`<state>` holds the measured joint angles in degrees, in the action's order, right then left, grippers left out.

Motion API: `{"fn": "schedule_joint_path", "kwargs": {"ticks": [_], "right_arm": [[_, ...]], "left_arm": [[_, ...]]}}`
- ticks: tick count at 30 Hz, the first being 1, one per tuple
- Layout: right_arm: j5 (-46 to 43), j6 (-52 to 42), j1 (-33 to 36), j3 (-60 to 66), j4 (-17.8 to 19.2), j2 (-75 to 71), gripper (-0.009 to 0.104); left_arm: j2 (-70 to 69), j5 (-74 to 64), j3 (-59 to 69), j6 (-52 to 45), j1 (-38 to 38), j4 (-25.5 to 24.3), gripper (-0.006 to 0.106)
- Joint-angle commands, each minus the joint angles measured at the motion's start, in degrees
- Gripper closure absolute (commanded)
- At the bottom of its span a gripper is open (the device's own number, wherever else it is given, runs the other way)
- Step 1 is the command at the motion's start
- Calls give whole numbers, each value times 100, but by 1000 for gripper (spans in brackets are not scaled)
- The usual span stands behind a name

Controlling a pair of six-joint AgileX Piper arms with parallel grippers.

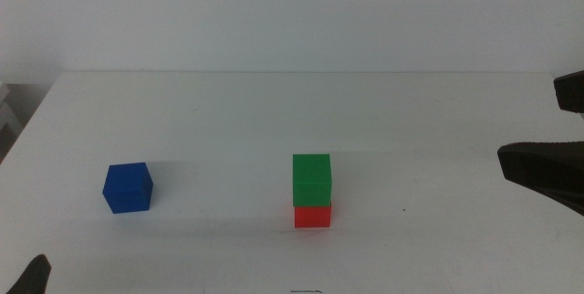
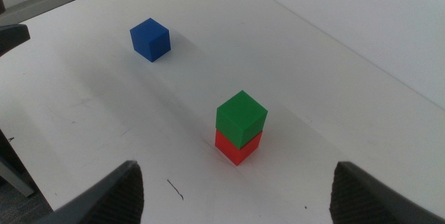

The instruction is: Stack red cubes first, then green, then blue cubes in a specific spot.

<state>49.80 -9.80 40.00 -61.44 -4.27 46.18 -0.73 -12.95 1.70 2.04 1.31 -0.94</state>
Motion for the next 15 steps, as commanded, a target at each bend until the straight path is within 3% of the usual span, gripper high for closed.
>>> {"fn": "schedule_joint_path", "kwargs": {"ticks": [1, 8, 15], "right_arm": [[-409, -41, -52, -134, 8, -9, 3], [-409, -41, -52, -134, 8, -9, 3], [-409, -41, -52, -134, 8, -9, 3]], "left_arm": [[-123, 447, -27, 73, -54, 56, 7], [141, 429, -234, 86, -320, 94, 7], [1702, -434, -1905, -204, -315, 12, 7]]}}
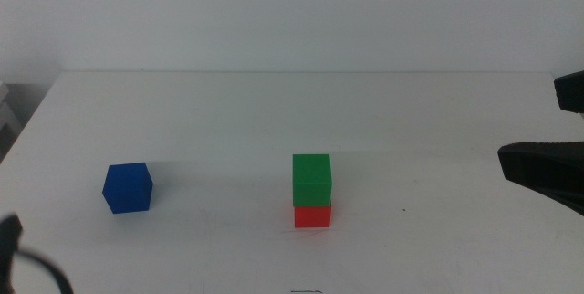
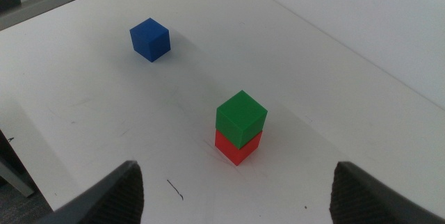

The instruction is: Stack red cubes first, then green, then blue cubes in a specific spot.

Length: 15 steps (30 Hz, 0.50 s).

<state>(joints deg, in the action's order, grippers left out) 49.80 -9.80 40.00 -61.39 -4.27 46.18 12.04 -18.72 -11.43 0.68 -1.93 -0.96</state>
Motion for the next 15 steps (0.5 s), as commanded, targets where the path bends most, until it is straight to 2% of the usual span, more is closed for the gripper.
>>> {"fn": "schedule_joint_path", "kwargs": {"ticks": [1, 9, 15], "right_arm": [[-409, -41, -52, -138, 8, -9, 3], [-409, -41, -52, -138, 8, -9, 3], [-409, -41, -52, -138, 8, -9, 3]], "left_arm": [[596, -81, -825, -68, 9, 14, 7], [2058, -2945, -2916, -68, 9, 24, 7], [2985, -4340, -4059, -68, 9, 51, 7]]}}
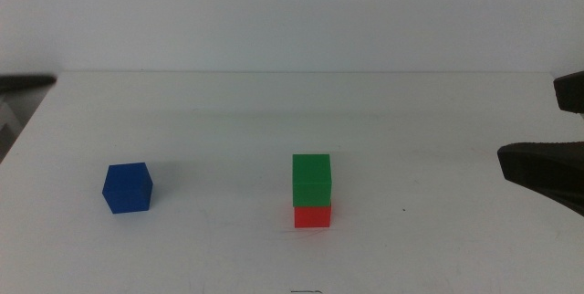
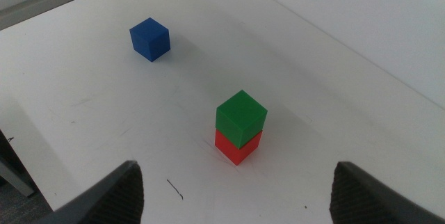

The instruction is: Stack red cubes first, then green, then blue cubes in a specific spot.

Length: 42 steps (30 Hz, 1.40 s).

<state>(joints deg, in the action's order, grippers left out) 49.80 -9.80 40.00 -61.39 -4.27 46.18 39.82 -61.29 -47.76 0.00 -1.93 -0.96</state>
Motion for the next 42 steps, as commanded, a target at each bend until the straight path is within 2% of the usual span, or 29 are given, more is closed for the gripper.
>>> {"fn": "schedule_joint_path", "kwargs": {"ticks": [1, 10, 18, 23, 34, 42], "right_arm": [[-409, -41, -52, -138, 8, -9, 3], [-409, -41, -52, -138, 8, -9, 3], [-409, -41, -52, -138, 8, -9, 3], [-409, -41, -52, -138, 8, -9, 3], [-409, -41, -52, -138, 8, -9, 3], [-409, -41, -52, -138, 8, -9, 3]], "left_arm": [[365, -208, -573, 0, 9, 51, 7], [1649, -147, -1084, 0, 9, 96, 7], [2926, -156, -1677, 40, 101, 298, 16], [3670, -41, -2106, 363, 569, 10, 20], [5522, -122, -3022, 531, 642, 154, 20], [6267, 58, -3155, 505, 642, 258, 20]]}}
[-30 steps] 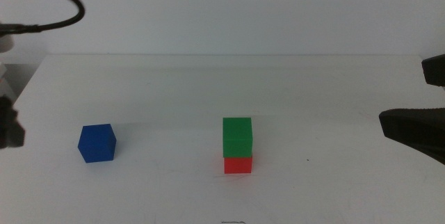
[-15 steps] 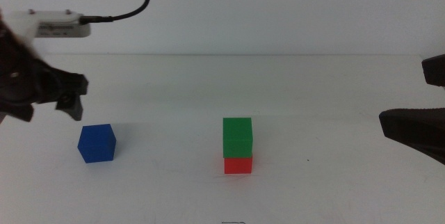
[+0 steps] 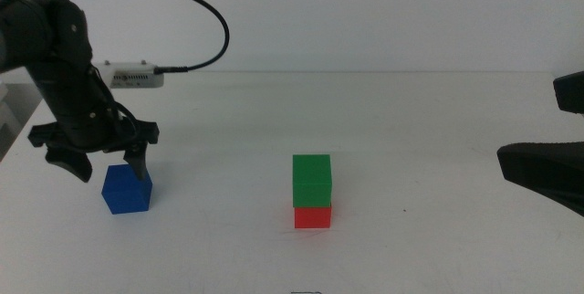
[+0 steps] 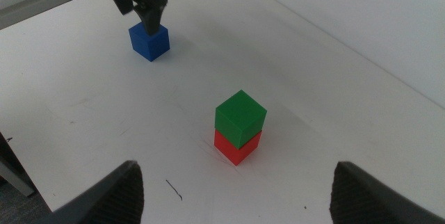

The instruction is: Stack red cubes first, then green, then blue cubes in a specific spot.

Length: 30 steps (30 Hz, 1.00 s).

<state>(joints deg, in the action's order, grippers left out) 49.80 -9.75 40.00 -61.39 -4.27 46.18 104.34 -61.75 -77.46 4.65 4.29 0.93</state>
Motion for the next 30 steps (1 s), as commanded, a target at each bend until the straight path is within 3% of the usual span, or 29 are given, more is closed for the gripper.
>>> {"fn": "schedule_joint_path", "kwargs": {"ticks": [1, 12, 15, 18, 24, 30], "right_arm": [[-409, -46, -52, -138, 8, -9, 3], [-409, -46, -52, -138, 8, -9, 3], [-409, -46, -52, -138, 8, -9, 3], [-409, -46, -52, -138, 8, -9, 3], [-409, -46, -52, -138, 8, -9, 3], [-409, -46, -52, -138, 8, -9, 3]], "left_arm": [[-112, 169, -186, 40, 20, 69, 20], [441, 750, -179, 1, 20, 126, 21], [458, 809, -179, -7, 20, 126, 26], [458, 805, -179, -7, 20, 132, 40], [267, -23, -290, 68, 20, 191, 79], [-316, -835, -535, 551, 212, 154, 98]]}}
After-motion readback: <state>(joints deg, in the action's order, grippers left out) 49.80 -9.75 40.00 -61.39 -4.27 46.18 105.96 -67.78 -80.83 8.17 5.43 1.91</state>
